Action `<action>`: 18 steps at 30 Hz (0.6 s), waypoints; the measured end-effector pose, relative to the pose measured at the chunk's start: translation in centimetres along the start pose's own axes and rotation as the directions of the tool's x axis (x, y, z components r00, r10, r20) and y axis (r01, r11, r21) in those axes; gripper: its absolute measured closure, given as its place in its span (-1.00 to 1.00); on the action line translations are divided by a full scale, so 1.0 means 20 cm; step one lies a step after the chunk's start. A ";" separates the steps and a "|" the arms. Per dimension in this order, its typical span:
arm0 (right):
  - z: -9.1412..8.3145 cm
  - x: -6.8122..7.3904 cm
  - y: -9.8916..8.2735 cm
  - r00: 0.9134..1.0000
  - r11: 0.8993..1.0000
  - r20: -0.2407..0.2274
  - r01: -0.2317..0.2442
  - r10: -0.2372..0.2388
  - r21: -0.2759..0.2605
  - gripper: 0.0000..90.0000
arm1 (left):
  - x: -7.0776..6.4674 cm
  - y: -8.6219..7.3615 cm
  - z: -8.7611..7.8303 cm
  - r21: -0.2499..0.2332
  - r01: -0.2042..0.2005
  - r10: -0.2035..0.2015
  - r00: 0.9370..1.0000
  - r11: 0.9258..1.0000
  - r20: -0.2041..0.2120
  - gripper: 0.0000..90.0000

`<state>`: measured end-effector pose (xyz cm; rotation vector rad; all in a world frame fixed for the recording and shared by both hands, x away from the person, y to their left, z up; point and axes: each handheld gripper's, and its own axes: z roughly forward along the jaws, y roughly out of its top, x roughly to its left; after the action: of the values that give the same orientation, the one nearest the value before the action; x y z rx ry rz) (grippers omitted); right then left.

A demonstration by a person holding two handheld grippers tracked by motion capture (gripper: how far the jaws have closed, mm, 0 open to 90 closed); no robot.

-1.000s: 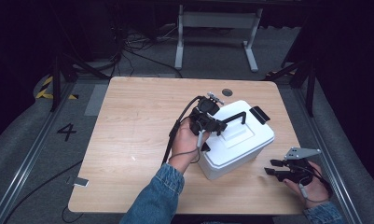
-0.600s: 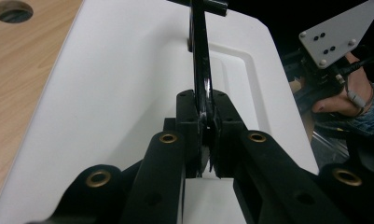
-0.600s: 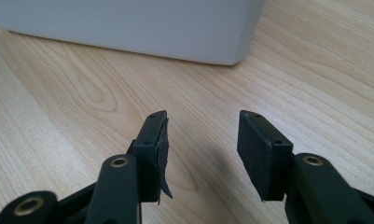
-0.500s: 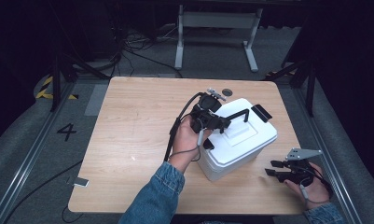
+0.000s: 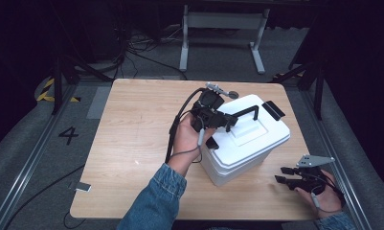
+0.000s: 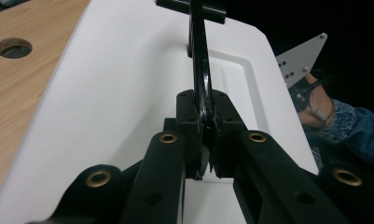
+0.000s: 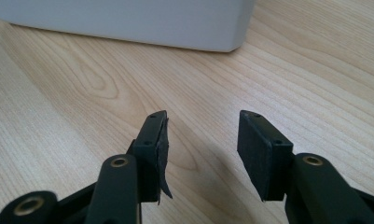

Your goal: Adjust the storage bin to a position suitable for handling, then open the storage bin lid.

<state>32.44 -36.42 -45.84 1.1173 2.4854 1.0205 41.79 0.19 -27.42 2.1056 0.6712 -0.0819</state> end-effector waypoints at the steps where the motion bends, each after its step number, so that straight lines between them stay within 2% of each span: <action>1: 0.00 0.00 0.00 1.000 1.000 0.000 0.002 -0.002 0.000 0.20 | 0.00 0.00 -0.02 -0.003 0.000 0.000 1.000 1.000 -0.007 0.88; 12: 0.01 0.01 0.01 1.000 1.000 -0.004 0.012 -0.012 0.007 0.20 | 0.03 -0.06 -0.25 -0.057 0.017 -0.020 0.998 0.998 -0.054 0.88; 15: 0.02 0.01 0.01 1.000 1.000 -0.005 0.011 -0.011 0.008 0.20 | 0.05 -0.09 -0.33 -0.081 0.033 -0.039 0.996 0.996 -0.078 0.88; 18: 0.02 0.01 0.01 1.000 1.000 -0.004 0.011 -0.011 0.009 0.20 | 0.06 -0.11 -0.37 -0.081 0.041 -0.048 0.994 0.996 -0.097 0.88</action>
<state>32.63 -36.00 -45.94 1.1042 2.4991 1.0102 40.28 7.45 -25.02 2.0290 0.7685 0.0244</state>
